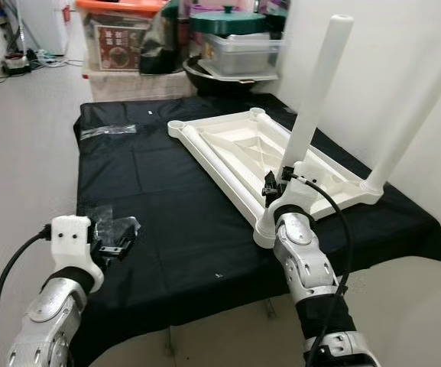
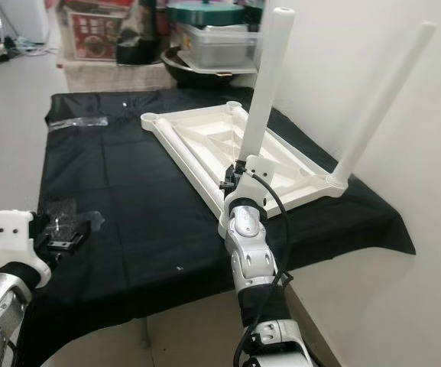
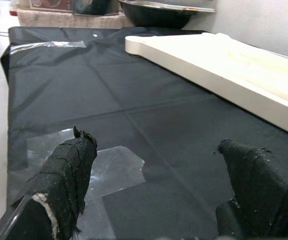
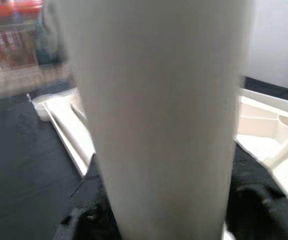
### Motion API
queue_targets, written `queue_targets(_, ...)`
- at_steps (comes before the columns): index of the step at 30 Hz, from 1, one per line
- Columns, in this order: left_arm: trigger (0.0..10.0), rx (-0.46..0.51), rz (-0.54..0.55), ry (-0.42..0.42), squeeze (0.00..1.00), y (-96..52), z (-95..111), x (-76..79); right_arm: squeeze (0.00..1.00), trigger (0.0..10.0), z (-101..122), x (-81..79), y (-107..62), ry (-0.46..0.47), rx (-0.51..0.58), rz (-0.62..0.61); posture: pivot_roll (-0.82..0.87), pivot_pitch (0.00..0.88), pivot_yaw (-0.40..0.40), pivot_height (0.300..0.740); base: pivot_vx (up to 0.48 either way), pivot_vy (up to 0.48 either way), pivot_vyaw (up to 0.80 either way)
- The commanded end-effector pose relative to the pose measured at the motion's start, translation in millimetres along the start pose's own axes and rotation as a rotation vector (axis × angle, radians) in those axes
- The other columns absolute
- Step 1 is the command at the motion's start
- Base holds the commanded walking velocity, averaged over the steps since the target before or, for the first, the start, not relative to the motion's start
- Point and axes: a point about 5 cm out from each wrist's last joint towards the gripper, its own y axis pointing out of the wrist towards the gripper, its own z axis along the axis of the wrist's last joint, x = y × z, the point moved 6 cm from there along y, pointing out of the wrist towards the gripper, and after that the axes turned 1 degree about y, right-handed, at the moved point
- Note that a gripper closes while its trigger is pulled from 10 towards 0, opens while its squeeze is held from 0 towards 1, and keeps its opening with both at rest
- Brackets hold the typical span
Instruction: Building children table
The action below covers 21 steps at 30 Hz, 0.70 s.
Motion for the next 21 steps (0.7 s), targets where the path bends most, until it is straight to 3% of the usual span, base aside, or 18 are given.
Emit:
queue_targets(1,10.0,0.003,-0.005,-0.001,0.0,-0.1,1,0.2,1.0,10.0,-11,7.5,-2.6,-0.005,-0.024,0.022,0.12,0.0,-0.094,0.74,0.0,0.0,0.0)
queue_targets(3,10.0,0.001,-0.005,0.0,0.0,0.2,0,-0.9,1.0,10.0,4,-22.4,-3.2,0.094,0.038,0.184,0.13,0.0,-0.097,0.74,0.0,0.0,0.0)
queue_targets(5,10.0,0.001,-0.005,0.0,0.0,0.2,0,-0.9,1.0,10.0,4,-22.4,-3.2,0.094,0.038,0.184,0.13,0.0,-0.097,0.74,0.0,0.0,0.0)
queue_targets(6,10.0,0.001,-0.004,0.0,0.0,0.5,0,-1.4,1.0,10.0,16,-40.7,-2.4,0.09,0.075,0.285,0.12,0.0,-0.097,0.74,0.0,0.0,0.0)
queue_targets(8,10.0,0.001,-0.004,0.0,0.0,0.5,0,-1.4,1.0,10.0,16,-40.7,-2.4,0.09,0.075,0.285,0.12,0.0,-0.097,0.74,0.0,0.0,0.0)
queue_targets(9,10.0,0.0,-0.004,0.0,0.0,0.7,0,-1.7,0.0,10.0,29,-66.1,-9.2,0.037,0.123,0.452,0.13,0.0,-0.099,0.74,0.0,0.0,0.0)
queue_targets(10,10.0,0.0,-0.004,0.0,0.0,0.7,0,-1.7,0.0,10.0,29,-66.1,-9.2,0.037,0.123,0.452,0.13,0.0,-0.099,0.74,0.0,0.0,0.0)
queue_targets(12,10.0,0.002,-0.002,0.0,0.0,1.7,0,-1.6,0.0,10.0,43,-100.0,-25.0,-0.049,0.193,0.792,0.13,0.0,-0.102,0.74,0.0,0.0,0.0)
queue_targets(15,10.0,0.003,-0.002,-0.001,0.0,2.1,0,-1.1,0.0,10.0,41,-107.2,-30.7,-0.094,0.2,0.897,0.14,0.0,-0.109,0.74,0.0,0.0,0.0)
queue_targets(16,10.0,0.004,-0.003,-0.002,0.0,2.5,0,-0.8,0.0,10.0,36,-113.9,-40.1,-0.101,0.184,1.014,0.14,0.0,-0.111,0.74,0.0,0.0,0.0)
queue_targets(17,10.0,0.004,-0.003,-0.002,0.0,2.5,0,-0.8,0.0,10.0,36,-113.9,-40.1,-0.101,0.184,1.014,0.14,0.0,-0.111,0.74,0.0,0.0,0.0)
queue_targets(18,10.0,0.006,-0.004,-0.004,0.0,2.7,0,-0.3,0.0,10.0,27,-120.4,-50.4,-0.104,0.158,1.117,0.14,0.0,-0.113,0.74,0.0,0.0,0.0)
queue_targets(19,10.0,0.007,-0.006,-0.006,0.0,2.9,0,0.4,0.0,6.4,20,-127.3,-61.5,-0.106,0.139,1.212,0.16,0.0,-0.124,0.74,0.0,0.0,0.0)
queue_targets(20,10.0,0.007,-0.006,-0.006,0.0,2.9,0,0.4,0.0,6.4,20,-127.3,-61.5,-0.106,0.139,1.212,0.16,0.0,-0.124,0.74,0.0,0.0,0.0)
queue_targets(21,10.0,0.009,-0.006,-0.008,0.0,2.8,0,1.0,0.0,2.8,18,-133.7,-70.5,-0.069,0.124,1.281,0.16,0.0,-0.126,0.74,0.0,0.0,0.0)
